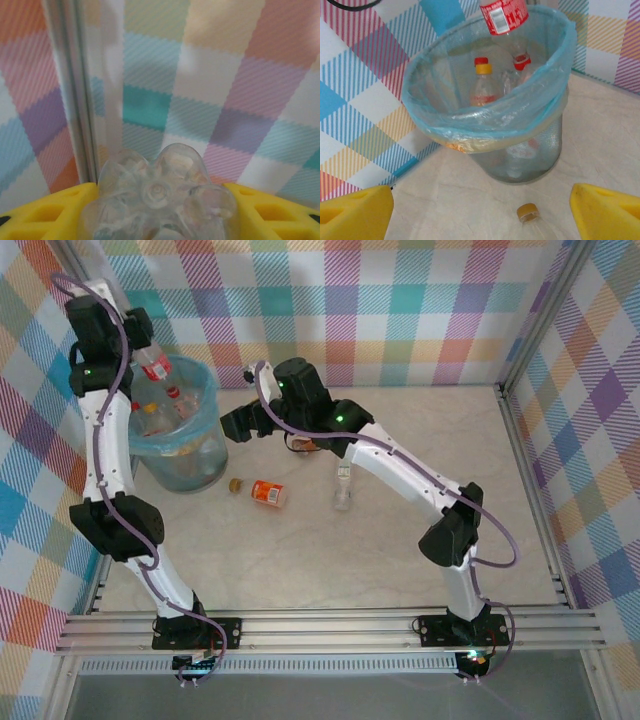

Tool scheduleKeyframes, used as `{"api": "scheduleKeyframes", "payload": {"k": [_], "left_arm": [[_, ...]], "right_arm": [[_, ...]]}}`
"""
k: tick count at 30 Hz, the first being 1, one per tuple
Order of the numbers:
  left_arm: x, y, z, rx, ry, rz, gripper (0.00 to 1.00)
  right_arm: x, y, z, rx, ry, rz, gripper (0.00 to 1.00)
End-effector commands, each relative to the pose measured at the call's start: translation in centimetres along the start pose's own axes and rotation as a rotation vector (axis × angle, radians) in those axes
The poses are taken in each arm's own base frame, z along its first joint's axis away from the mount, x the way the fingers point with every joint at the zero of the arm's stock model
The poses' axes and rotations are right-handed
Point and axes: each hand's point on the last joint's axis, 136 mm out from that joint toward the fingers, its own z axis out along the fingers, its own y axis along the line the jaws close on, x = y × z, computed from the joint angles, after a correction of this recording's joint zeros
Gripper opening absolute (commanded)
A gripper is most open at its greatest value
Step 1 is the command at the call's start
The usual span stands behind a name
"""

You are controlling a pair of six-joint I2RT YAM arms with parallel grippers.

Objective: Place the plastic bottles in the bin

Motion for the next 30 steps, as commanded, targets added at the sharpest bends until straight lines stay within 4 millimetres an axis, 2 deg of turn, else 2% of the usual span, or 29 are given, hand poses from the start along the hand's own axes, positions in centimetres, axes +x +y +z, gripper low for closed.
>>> {"api": "scheduleKeyframes", "payload": {"k": [1,4,11,14,20,24,25,28,30], "left_arm": [[0.6,-0.9,1.1,0.086,-0.056,0.094,0.45],[4.0,-0.4,1.8,0.092,0.000,0.091,0.46],[11.6,0.9,2.1,0.091,0.118,0.106,0.48],[14.0,1.6,2.1,0.081,0.173,0.103,0.48],[17.2,2.6,1.8,0.075,0.248,0.088,0.50],[17.6,2.3,1.3,0.101,0.256,0.054,0.53],[17.1,3.4,1.1,0.081,0.248,0.042,0.55],[15.0,3.2,0.5,0.095,0.206,0.027,0.61],[12.6,2.7,-0.2,0.111,0.166,0.019,0.71]], "right_arm": [[1.6,-0.6,0.9,-0.009,0.051,0.037,0.90],[2.2,-0.9,1.2,-0.009,0.067,0.054,0.90],[2.6,-0.5,1.3,-0.035,0.083,0.068,0.89],[2.7,-0.5,1.3,-0.036,0.086,0.071,0.89],[2.9,-0.4,1.4,-0.049,0.096,0.085,0.88],[3.0,-0.3,1.3,-0.052,0.102,0.087,0.88],[3.1,-0.3,1.3,-0.051,0.103,0.088,0.88],[2.8,-0.2,1.1,-0.054,0.099,0.088,0.88],[2.4,0.1,0.8,-0.060,0.090,0.088,0.87]]}}
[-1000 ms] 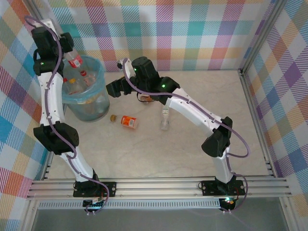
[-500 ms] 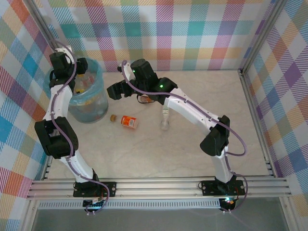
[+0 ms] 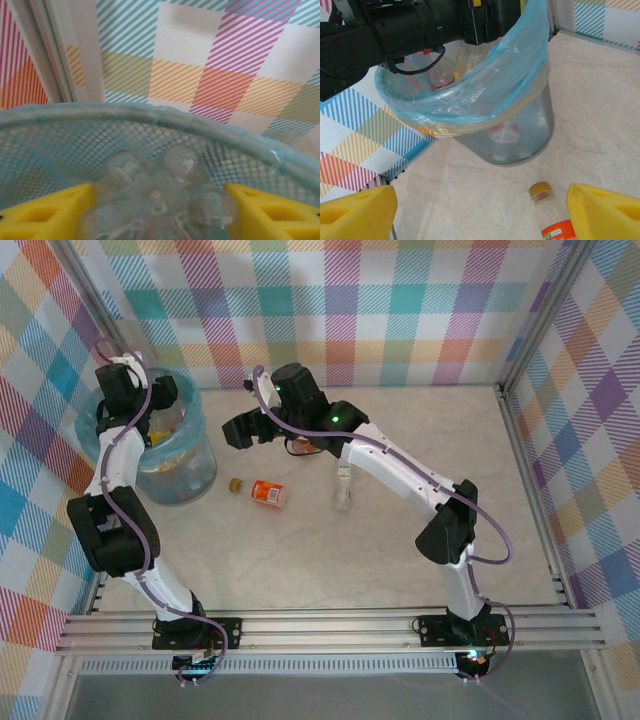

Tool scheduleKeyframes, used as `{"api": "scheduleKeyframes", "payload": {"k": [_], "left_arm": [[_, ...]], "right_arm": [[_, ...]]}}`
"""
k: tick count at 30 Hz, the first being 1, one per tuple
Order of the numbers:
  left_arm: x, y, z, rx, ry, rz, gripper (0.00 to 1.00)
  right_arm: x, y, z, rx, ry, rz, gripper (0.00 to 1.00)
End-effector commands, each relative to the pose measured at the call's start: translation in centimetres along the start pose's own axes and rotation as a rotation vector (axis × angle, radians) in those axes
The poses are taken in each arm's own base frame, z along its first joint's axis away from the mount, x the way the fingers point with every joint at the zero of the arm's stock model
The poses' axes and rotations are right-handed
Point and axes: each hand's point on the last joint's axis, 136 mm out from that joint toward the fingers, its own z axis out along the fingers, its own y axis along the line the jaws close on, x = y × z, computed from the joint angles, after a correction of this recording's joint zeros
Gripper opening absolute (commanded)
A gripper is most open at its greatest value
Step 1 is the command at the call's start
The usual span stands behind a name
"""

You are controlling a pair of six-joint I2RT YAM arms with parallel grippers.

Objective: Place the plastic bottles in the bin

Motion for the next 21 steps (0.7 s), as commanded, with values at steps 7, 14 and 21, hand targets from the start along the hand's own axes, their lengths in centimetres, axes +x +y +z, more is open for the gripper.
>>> {"api": "scheduleKeyframes", "payload": {"k": [7,14,21], "left_arm": [[-10.0,-1.7,-8.3,0.033,-0.197,-0.027,0.87],[-13.9,-3.6,-15.6,0.053,-0.328,-0.007,0.89],[-13.1,-8.9,-21.6,0.190,-0.318,0.038,0.87]], "right_arm": [[-0.9,0.5,-1.6,-0.005,-0.020,0.014,0.87],[-1.4,-1.1,-3.7,0.095,-0.034,0.019,0.87],[0.7,-7.2,-6.1,0.281,0.007,0.082,0.87]]}}
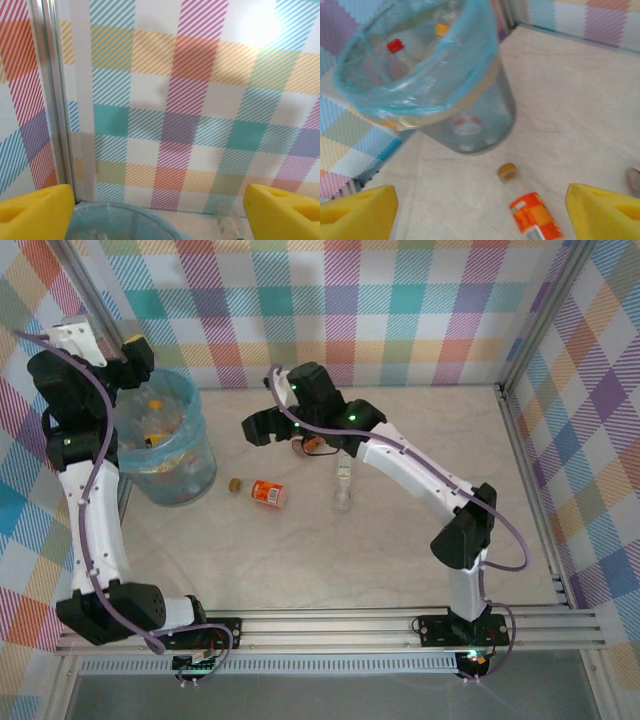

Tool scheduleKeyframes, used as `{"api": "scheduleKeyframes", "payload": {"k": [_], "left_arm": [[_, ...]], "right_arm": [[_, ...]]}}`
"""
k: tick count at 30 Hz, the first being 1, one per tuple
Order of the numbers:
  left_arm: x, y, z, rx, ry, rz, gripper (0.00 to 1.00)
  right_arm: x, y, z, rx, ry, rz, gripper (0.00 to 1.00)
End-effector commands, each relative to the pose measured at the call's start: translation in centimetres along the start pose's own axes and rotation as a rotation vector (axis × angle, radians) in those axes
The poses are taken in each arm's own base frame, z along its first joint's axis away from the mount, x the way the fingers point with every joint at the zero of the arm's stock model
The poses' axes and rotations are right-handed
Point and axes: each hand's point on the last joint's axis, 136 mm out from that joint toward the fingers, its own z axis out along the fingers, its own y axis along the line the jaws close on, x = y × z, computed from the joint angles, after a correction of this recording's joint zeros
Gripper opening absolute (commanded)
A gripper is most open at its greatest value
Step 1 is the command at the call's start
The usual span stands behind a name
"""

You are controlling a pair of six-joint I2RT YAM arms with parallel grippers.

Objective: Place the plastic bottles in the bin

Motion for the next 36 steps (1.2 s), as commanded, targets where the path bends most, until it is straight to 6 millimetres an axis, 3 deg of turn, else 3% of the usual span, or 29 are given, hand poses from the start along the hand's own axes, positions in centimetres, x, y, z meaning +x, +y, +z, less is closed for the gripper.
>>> {"api": "scheduleKeyframes", "payload": {"k": [1,7,15,20,27,36], "left_arm": [[0.8,-3.8,-2.4,0.107,0.055,-0.002,0.87],[3.9,-10.0,-6.3,0.262,0.136,0.017,0.86],[12.6,-18.3,-9.1,0.455,0.356,0.009,0.85],[18.0,-21.7,-9.5,0.513,0.476,-0.016,0.85],[23.0,-22.5,-8.5,0.426,0.604,-0.107,0.85],[24.0,-21.9,-8.2,0.385,0.629,-0.072,0.86]], "right_arm": [[0.6,-4.2,-2.0,0.131,0.018,0.057,0.87],[5.3,-10.1,-2.5,0.288,0.142,0.135,0.86],[12.4,-16.5,-1.4,0.476,0.277,0.216,0.94],[15.6,-19.1,0.4,0.514,0.328,0.267,0.95],[19.1,-21.8,3.1,0.558,0.407,0.311,0.95],[22.1,-24.4,4.0,0.613,0.457,0.347,0.90]]}}
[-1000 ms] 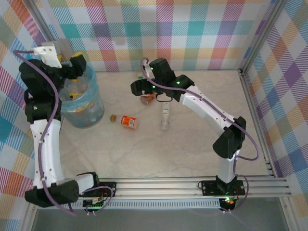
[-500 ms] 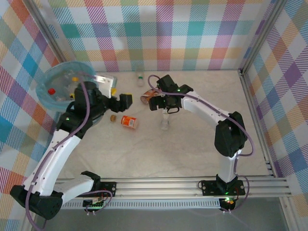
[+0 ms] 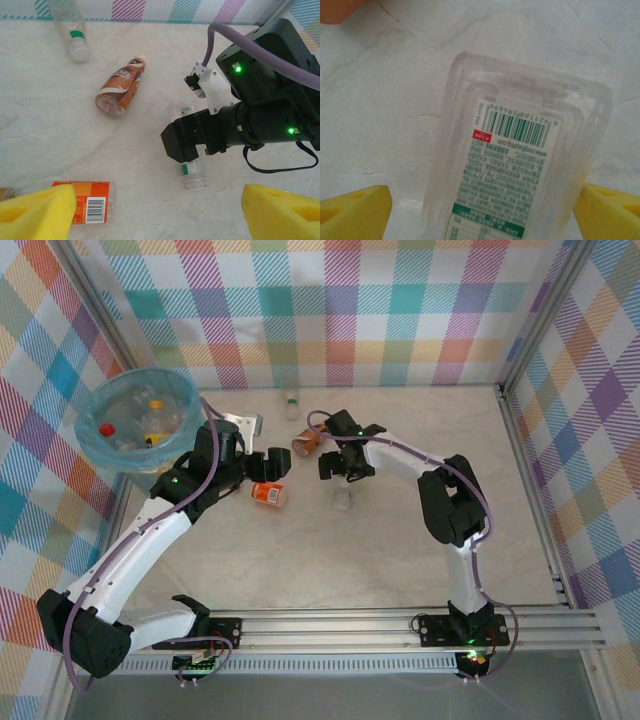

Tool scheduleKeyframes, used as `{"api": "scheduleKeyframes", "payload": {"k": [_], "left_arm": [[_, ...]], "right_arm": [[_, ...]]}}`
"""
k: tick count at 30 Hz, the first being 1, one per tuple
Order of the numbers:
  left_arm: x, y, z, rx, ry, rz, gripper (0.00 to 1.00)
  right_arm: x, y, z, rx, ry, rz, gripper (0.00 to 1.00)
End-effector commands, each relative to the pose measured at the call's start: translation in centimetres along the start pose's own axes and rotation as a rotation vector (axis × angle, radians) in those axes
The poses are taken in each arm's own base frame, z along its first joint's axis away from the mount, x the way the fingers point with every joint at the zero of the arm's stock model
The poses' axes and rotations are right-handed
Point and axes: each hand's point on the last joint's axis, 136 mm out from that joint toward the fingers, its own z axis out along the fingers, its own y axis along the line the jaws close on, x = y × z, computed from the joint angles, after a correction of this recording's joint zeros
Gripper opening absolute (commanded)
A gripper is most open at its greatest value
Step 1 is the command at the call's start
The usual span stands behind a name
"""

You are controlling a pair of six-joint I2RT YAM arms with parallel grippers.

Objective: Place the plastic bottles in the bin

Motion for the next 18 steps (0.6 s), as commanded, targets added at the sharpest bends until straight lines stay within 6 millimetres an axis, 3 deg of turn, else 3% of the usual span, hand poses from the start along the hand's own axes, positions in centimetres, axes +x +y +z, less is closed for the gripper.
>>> {"api": "scheduleKeyframes", "payload": {"k": [1,10,18], "left_arm": [[-0.3,0.0,-0.2,-0.016,-0.020,-0.004,0.86],[0.8,0.5,0.4,-0.034,0.009,-0.020,0.86],[0.9,0.8,0.5,-0.050,0.015,-0.024,0.86]], "right_arm": [[0.1,-0.7,0.9,0.013,0.000,0.027,0.89],[1.4,-1.0,1.6,0.013,0.035,0.037,0.81],[1.6,-0.9,0.6,-0.002,0.031,0.030,0.66]]}}
